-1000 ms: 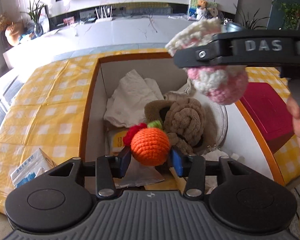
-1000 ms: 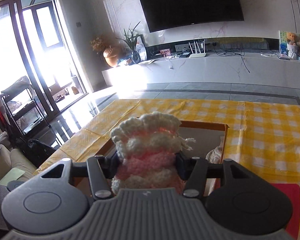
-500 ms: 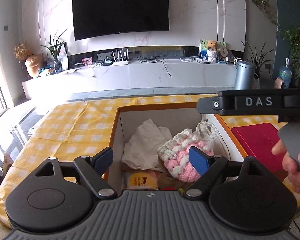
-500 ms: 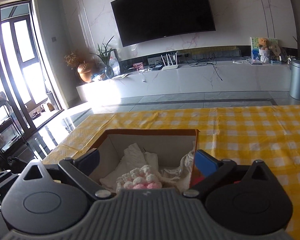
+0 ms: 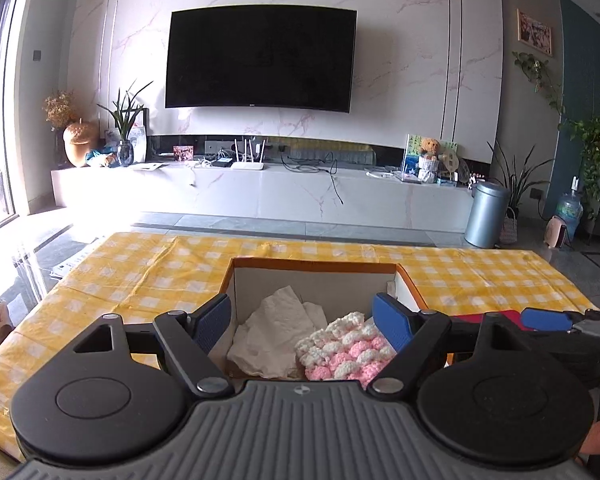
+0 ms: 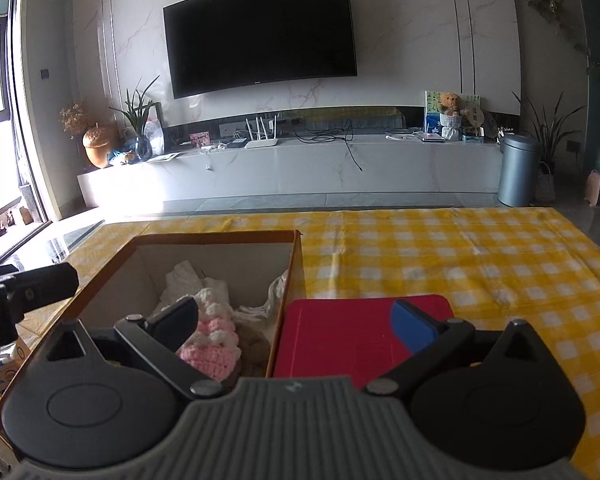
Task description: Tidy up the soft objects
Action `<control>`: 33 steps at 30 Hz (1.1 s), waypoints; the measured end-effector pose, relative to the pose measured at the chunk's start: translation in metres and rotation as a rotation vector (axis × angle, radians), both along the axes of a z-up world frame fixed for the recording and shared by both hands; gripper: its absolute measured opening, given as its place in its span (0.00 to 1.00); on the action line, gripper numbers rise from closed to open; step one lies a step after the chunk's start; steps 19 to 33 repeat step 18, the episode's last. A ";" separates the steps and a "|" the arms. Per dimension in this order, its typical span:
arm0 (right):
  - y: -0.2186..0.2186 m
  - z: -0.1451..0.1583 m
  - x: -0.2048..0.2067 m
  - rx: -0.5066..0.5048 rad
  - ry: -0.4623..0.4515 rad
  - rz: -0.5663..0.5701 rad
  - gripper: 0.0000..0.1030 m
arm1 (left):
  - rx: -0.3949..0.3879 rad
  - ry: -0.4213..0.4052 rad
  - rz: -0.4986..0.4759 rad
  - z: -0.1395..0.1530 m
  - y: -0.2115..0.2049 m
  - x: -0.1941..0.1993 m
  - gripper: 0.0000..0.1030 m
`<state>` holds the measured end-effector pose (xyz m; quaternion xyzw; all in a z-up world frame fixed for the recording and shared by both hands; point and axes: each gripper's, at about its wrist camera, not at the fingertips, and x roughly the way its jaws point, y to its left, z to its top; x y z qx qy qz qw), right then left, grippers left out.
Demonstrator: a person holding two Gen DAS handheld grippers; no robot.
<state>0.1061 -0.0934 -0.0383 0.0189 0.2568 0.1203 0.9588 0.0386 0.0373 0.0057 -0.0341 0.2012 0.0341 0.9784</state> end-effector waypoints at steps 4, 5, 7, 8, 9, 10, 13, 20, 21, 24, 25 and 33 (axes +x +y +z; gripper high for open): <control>0.011 0.005 -0.007 -0.040 -0.036 0.052 0.98 | 0.056 -0.078 0.007 0.002 -0.006 -0.006 0.92; 0.015 0.006 -0.008 -0.060 -0.042 0.065 0.98 | 0.063 -0.085 0.007 0.002 -0.006 -0.006 0.92; 0.019 0.005 -0.012 -0.088 -0.059 0.091 0.98 | 0.059 -0.095 0.008 0.003 -0.006 -0.005 0.92; 0.020 0.006 -0.013 -0.093 -0.063 0.100 0.98 | 0.058 -0.094 0.007 0.003 -0.005 -0.005 0.92; 0.021 0.007 -0.014 -0.092 -0.064 0.105 0.98 | 0.058 -0.093 0.007 0.002 -0.005 -0.004 0.92; 0.020 0.007 -0.014 -0.084 -0.063 0.112 0.98 | 0.060 -0.095 0.008 0.002 -0.005 -0.004 0.92; 0.020 0.011 -0.017 -0.064 -0.069 0.123 0.97 | 0.063 -0.092 0.014 0.001 -0.005 -0.003 0.92; 0.020 0.015 -0.020 -0.062 -0.081 0.126 0.97 | 0.050 -0.084 0.020 0.000 -0.003 -0.001 0.92; 0.020 0.015 -0.020 -0.062 -0.081 0.126 0.97 | 0.050 -0.084 0.020 0.000 -0.003 -0.001 0.92; 0.020 0.015 -0.020 -0.062 -0.081 0.126 0.97 | 0.050 -0.084 0.020 0.000 -0.003 -0.001 0.92; 0.020 0.015 -0.020 -0.062 -0.081 0.126 0.97 | 0.050 -0.084 0.020 0.000 -0.003 -0.001 0.92; 0.020 0.015 -0.020 -0.062 -0.081 0.126 0.97 | 0.050 -0.084 0.020 0.000 -0.003 -0.001 0.92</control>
